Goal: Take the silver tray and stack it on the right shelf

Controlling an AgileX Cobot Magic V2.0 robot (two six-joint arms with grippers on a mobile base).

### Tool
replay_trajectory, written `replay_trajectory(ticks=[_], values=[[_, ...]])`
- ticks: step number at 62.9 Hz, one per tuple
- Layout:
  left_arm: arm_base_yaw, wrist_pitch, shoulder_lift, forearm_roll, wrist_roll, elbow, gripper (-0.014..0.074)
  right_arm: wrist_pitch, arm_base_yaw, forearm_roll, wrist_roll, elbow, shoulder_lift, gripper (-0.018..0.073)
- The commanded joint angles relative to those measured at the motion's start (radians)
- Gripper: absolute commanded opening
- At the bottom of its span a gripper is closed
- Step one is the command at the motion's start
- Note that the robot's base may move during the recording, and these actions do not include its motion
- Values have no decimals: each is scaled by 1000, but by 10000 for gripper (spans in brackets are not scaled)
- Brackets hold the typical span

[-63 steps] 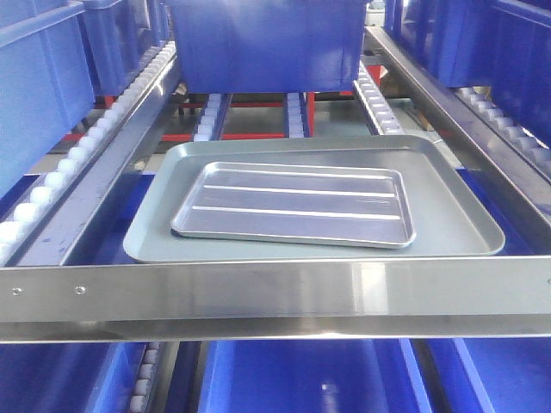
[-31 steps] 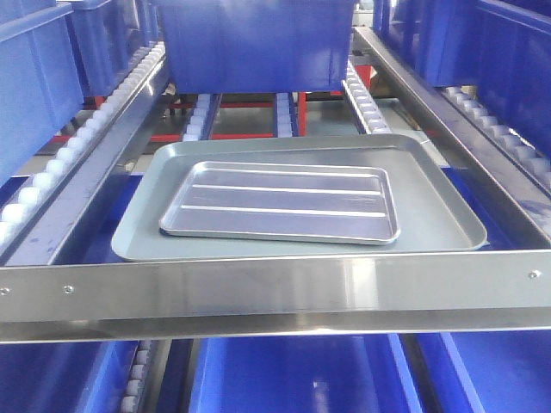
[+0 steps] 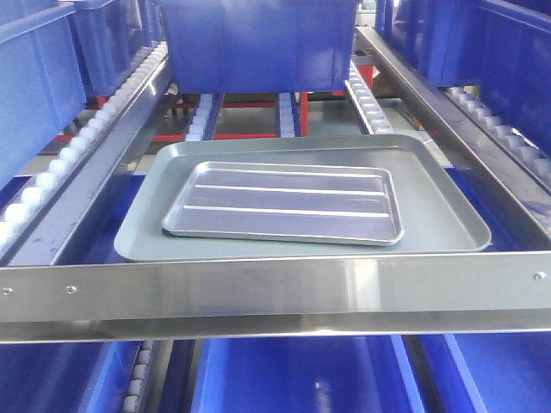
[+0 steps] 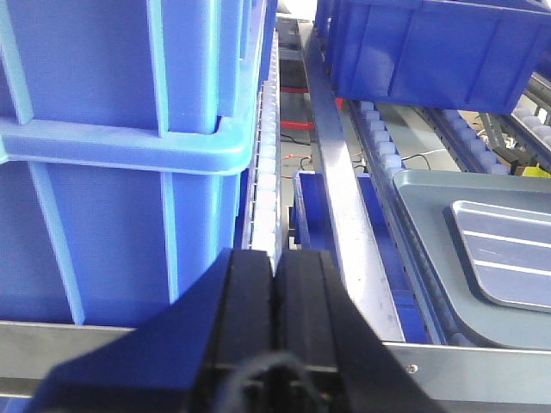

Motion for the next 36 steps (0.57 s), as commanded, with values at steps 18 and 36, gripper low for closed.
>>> replay_trajectory(ticks=[18, 36], values=[[2, -90, -12, -8, 2, 19, -101, -97, -4, 5, -11, -20, -21, 49], [2, -90, -12, -8, 2, 19, -101, -97, -4, 5, -11, -20, -21, 49]])
